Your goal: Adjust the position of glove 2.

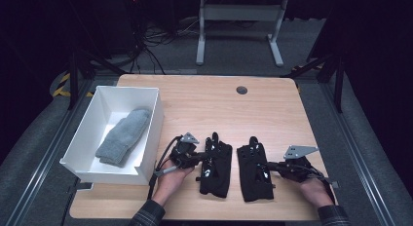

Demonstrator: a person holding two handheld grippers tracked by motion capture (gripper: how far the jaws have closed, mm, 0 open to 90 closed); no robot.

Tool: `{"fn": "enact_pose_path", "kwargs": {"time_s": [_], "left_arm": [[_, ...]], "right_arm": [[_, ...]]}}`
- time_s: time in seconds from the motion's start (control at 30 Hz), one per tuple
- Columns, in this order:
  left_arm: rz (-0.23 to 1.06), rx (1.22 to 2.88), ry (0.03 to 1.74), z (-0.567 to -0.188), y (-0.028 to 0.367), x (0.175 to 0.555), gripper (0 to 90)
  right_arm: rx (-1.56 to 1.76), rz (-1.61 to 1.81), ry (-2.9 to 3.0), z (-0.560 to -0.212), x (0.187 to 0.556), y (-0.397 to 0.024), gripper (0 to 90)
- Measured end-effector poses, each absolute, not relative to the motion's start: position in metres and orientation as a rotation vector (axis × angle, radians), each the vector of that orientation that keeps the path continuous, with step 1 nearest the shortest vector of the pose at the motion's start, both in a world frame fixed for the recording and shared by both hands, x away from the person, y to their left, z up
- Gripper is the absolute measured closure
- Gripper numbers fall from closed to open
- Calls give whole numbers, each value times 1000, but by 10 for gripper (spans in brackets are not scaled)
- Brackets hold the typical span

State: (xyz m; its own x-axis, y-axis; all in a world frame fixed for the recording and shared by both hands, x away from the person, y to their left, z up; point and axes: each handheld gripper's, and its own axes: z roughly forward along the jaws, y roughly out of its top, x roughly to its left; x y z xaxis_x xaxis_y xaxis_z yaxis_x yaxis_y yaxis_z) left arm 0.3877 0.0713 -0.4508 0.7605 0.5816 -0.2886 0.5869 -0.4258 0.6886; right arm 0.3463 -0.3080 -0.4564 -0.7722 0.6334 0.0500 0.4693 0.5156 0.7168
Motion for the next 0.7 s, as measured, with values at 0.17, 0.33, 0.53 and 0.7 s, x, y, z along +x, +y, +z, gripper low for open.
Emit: {"fn": "enact_pose_path", "kwargs": {"time_s": [0.17,0.33,0.53,0.7], "left_arm": [[-25,2117,859,-448,72,388,891],[-60,2101,848,-445,74,388,891],[-108,2060,830,-437,75,385,891],[-144,2025,812,-431,76,385,891]], "right_arm": [[925,1108,2565,-458,349,-301,900],[906,1100,2580,-457,349,-291,900],[886,1101,2589,-457,349,-283,900],[876,1106,2601,-458,349,-275,900]]}}
